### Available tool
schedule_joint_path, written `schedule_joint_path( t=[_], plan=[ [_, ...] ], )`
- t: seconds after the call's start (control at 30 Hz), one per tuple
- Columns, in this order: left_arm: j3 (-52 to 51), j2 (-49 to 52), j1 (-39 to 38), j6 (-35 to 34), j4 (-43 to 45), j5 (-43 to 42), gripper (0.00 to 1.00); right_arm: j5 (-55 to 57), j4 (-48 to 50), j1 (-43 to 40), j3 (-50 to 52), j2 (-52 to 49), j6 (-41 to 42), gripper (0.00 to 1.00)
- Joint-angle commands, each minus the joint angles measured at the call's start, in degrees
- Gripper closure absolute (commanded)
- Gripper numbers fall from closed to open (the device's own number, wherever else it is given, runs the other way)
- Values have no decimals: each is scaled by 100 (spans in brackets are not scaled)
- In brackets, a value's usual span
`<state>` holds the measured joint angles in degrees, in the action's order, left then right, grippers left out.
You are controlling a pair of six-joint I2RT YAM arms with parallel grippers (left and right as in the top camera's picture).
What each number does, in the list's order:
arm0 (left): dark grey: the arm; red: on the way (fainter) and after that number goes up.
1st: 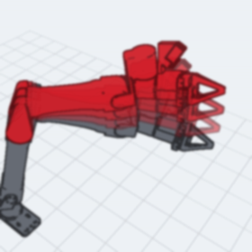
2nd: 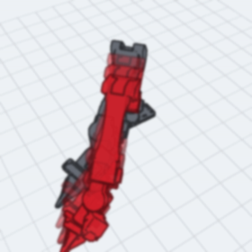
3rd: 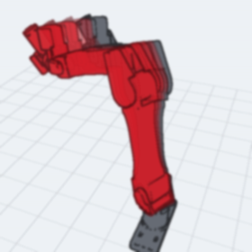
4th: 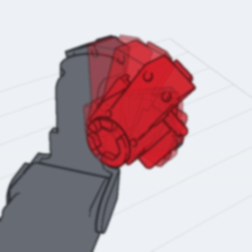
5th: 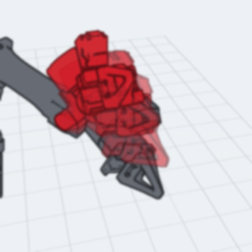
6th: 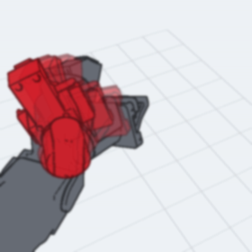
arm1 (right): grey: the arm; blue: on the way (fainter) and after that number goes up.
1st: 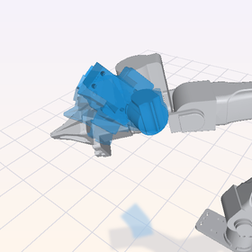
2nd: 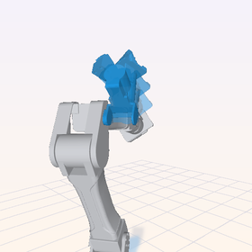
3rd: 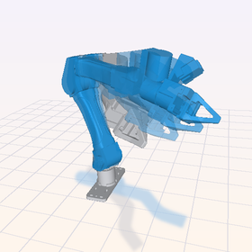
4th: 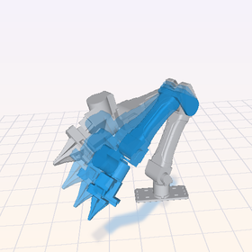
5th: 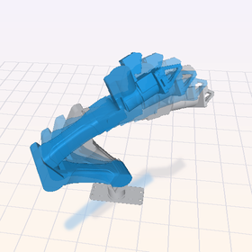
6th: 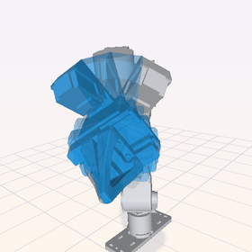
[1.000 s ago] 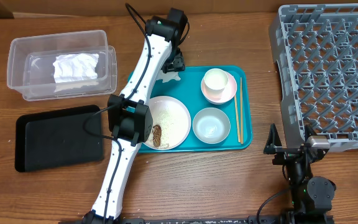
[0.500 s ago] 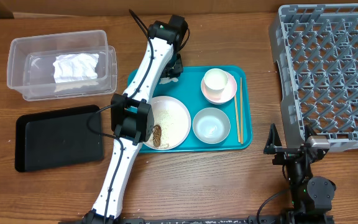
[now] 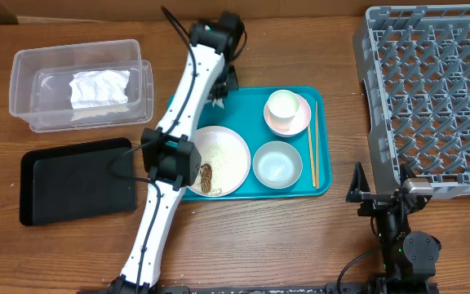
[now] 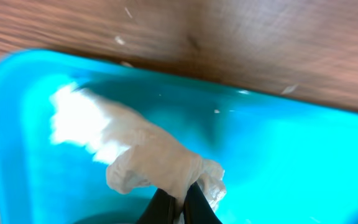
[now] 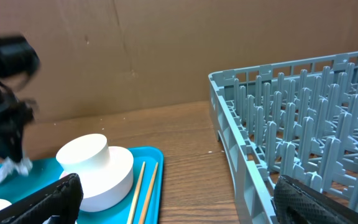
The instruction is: Sort waste into correct bins and load items into the dishwasher
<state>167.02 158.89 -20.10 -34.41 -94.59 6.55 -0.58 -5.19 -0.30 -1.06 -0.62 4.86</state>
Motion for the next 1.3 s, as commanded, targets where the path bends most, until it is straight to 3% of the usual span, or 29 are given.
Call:
schedule_joint_path(
  t=[0.0,0.23,0.6,0.63,0.67,0.73,0.8,0.87,1.03,1.27],
  plan=[
    [590,-839,245,-356,-31,293,96,52,35,-11,59,46,-20,0],
    [643,-1434,925,-791,-31,748,96,52,35,-11,59,46,-22,0],
    [616,-1482,2347,-802,-9,1019,95,52,35,-11,59,46,-22,0],
    [592,-1482,2420,-802,-4,1021,92,52,35,-11,59,46,-22,0],
    [560,-1482,2529,-802,-7,1016,77,52,35,-11,59,46,-22,0],
    [501,-1482,2697,-802,-50,973,21,52,35,-11,59,46,-22,0],
    [457,-1482,2817,-802,-136,973,6,52,35,-11,59,46,-20,0],
    [435,-1482,2918,-800,-223,968,2,52,35,-11,59,46,-20,0],
    [435,-1484,2986,-98,-223,354,2,52,35,-11,59,46,-22,0],
    [433,-1974,2979,966,-223,-1421,5,52,35,-11,59,46,-20,0]
  ],
)
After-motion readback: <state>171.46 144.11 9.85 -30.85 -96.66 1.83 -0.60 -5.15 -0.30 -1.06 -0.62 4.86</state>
